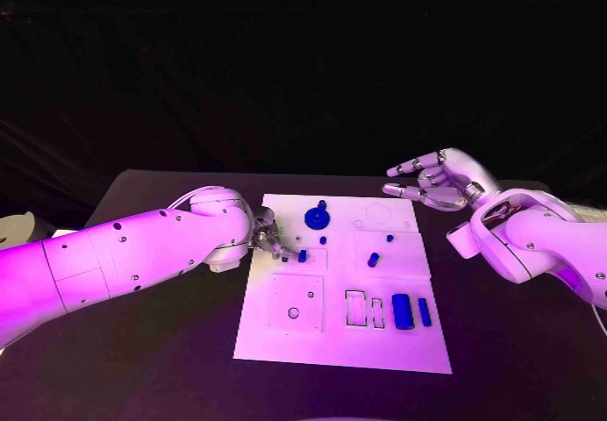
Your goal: Assemble the parts on the task board
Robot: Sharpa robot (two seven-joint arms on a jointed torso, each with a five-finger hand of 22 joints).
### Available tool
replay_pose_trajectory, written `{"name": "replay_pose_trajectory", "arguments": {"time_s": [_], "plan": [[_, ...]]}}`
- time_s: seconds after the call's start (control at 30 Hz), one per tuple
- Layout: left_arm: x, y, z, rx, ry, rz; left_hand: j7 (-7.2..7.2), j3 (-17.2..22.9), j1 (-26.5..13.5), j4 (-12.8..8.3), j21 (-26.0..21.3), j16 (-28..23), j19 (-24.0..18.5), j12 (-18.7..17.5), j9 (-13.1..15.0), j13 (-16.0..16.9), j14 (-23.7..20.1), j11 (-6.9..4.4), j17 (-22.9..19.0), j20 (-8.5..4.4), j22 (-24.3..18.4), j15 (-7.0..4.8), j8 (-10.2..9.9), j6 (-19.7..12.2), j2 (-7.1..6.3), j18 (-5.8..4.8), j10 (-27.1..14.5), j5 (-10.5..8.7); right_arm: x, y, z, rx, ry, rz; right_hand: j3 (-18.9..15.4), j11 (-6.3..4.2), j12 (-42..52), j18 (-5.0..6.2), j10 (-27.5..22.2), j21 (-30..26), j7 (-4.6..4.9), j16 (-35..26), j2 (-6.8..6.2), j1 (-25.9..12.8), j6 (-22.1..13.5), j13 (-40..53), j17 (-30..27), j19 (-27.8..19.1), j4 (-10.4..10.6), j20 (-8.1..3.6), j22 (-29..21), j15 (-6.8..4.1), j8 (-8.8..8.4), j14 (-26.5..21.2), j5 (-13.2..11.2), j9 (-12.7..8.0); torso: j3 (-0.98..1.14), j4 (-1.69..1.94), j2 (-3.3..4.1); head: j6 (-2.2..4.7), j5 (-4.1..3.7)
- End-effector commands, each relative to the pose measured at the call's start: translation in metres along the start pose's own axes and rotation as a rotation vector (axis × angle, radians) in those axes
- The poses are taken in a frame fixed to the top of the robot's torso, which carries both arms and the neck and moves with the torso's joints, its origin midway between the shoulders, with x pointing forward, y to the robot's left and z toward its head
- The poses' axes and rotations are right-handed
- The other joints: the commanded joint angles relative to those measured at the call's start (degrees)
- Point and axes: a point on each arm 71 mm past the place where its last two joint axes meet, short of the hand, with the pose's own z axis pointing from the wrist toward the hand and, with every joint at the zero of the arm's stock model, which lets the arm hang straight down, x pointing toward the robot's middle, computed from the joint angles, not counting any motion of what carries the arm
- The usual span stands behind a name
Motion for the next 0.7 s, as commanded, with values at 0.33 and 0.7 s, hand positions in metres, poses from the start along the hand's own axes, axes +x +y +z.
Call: {"name": "replay_pose_trajectory", "arguments": {"time_s": [0.33,0.7], "plan": [[0.0071,0.0055,0.0005,-0.027,0.017,0.004,0.05,-0.33,-0.01,-0.06,-0.36,0.18,3.54,-0.21,-0.09,-0.12,5.94,-0.19,15.09,-0.24,10.48,-0.27,-0.25,-0.62,1.48,-0.54,-0.30,0.15,0.0038,-0.0008,-0.0003,-0.004,0.022,-0.004,-0.35,0.03,-0.21,0.78,-0.52,-0.26,-0.03,-0.34,0.30,0.41,-0.18,6.21,9.31,3.52,0.08,0.25,10.55,0.15,-0.02,4.74,-0.31,0.08,0.01,0.01,0.03,0.03,0.03],[0.0018,0.0128,-0.0036,-0.022,-0.015,-0.089,0.14,0.06,0.86,-0.14,-1.51,0.18,3.13,-0.77,-0.17,-0.89,5.94,-0.13,15.09,-0.23,9.72,-0.28,-0.42,-1.02,1.48,-0.25,-0.73,0.14,0.0061,-0.0022,-0.0002,-0.001,0.027,-0.002,-0.35,0.03,-0.21,0.78,-0.52,-0.26,-0.03,-0.34,0.30,0.41,-0.18,6.21,9.31,3.52,0.08,0.25,10.55,0.15,-0.02,4.74,-0.31,0.08,0.04,-0.03,-0.02,0.06,0.07]]}}
